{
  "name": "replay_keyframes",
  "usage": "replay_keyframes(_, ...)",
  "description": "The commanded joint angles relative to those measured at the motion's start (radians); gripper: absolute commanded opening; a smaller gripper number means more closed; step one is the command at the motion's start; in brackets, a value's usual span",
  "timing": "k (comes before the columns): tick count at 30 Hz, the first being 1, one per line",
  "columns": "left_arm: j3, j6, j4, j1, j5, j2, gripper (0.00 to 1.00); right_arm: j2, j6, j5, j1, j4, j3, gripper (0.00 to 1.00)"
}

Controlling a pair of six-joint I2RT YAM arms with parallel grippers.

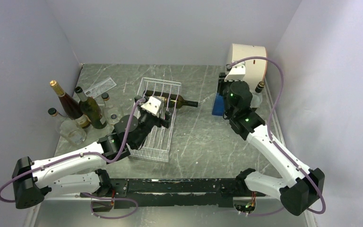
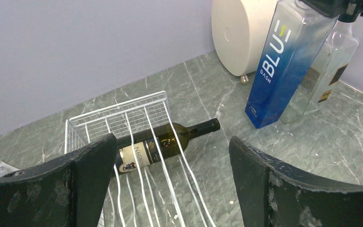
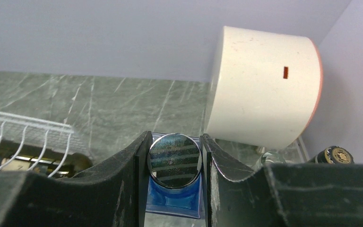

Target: Take the wine bottle off the wine rack

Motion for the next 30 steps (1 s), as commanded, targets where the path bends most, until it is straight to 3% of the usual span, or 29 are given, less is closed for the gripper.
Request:
replay_keyframes(1, 0.008, 0.001, 0.021, -0.007, 0.012, -0.019, 0.91, 0.000, -0.056, 0.082, -0.010, 0.299, -0.028, 0.00)
replay_keyframes(23, 0.007, 0.005, 0.019, -0.009, 0.014, -0.018, 0.90, 0.013, 0.024, -0.016, -0.166, 0.254, -0.082, 0.00)
replay_keyframes(30, 0.009, 0.001, 0.015, -0.010, 0.013, -0.018, 0.90, -0.010, 0.028, 0.014, -0.174, 0.271, -0.139, 0.33)
